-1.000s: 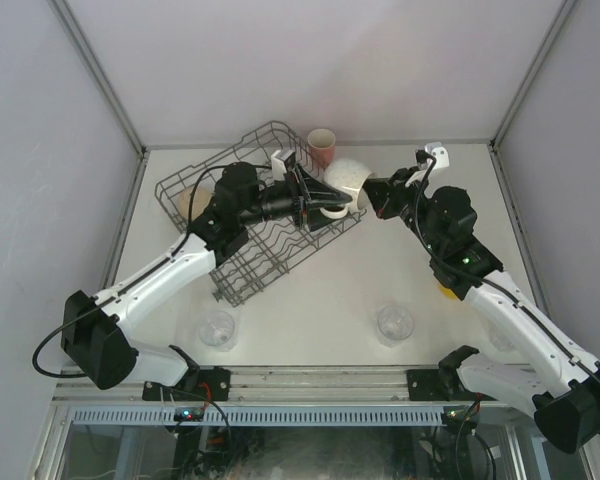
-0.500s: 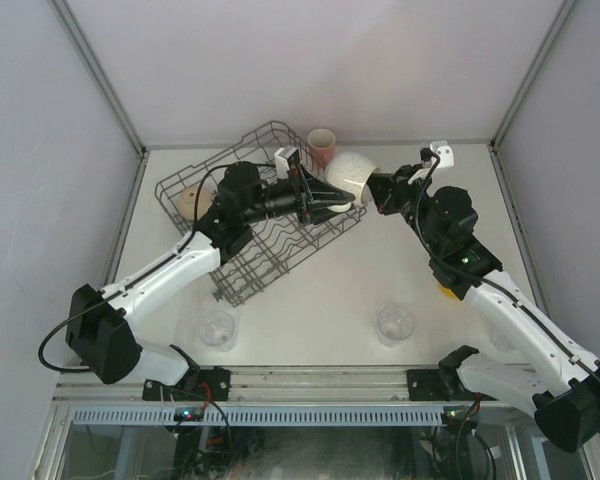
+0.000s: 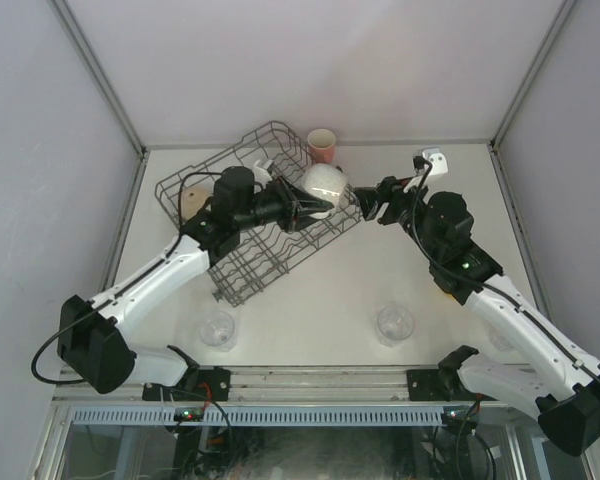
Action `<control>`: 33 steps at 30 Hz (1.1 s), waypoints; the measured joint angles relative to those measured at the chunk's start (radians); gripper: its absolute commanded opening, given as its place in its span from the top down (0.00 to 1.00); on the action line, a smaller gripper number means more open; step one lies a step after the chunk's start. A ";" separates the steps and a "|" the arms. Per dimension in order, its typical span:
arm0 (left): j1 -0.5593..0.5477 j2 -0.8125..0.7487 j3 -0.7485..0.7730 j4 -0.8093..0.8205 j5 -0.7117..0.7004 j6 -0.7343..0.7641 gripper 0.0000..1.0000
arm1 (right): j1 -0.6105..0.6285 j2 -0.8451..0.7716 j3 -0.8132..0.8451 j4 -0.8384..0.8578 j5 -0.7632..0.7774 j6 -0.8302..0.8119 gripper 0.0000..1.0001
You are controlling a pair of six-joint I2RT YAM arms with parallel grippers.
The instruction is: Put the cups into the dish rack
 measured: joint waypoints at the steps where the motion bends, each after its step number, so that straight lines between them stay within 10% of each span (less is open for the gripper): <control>1: 0.012 -0.008 0.000 -0.049 -0.026 0.022 1.00 | -0.006 -0.013 -0.006 -0.014 0.003 0.003 0.39; 7: 0.059 -0.063 0.012 -0.407 -0.252 0.148 1.00 | -0.055 -0.072 -0.023 -0.102 0.015 0.025 0.11; 15: 0.071 -0.040 0.138 -0.887 -0.649 0.231 1.00 | -0.093 -0.121 -0.023 -0.213 0.010 0.048 0.08; 33: 0.123 0.207 0.230 -1.081 -1.047 0.112 1.00 | -0.170 -0.135 -0.045 -0.283 -0.059 0.058 0.08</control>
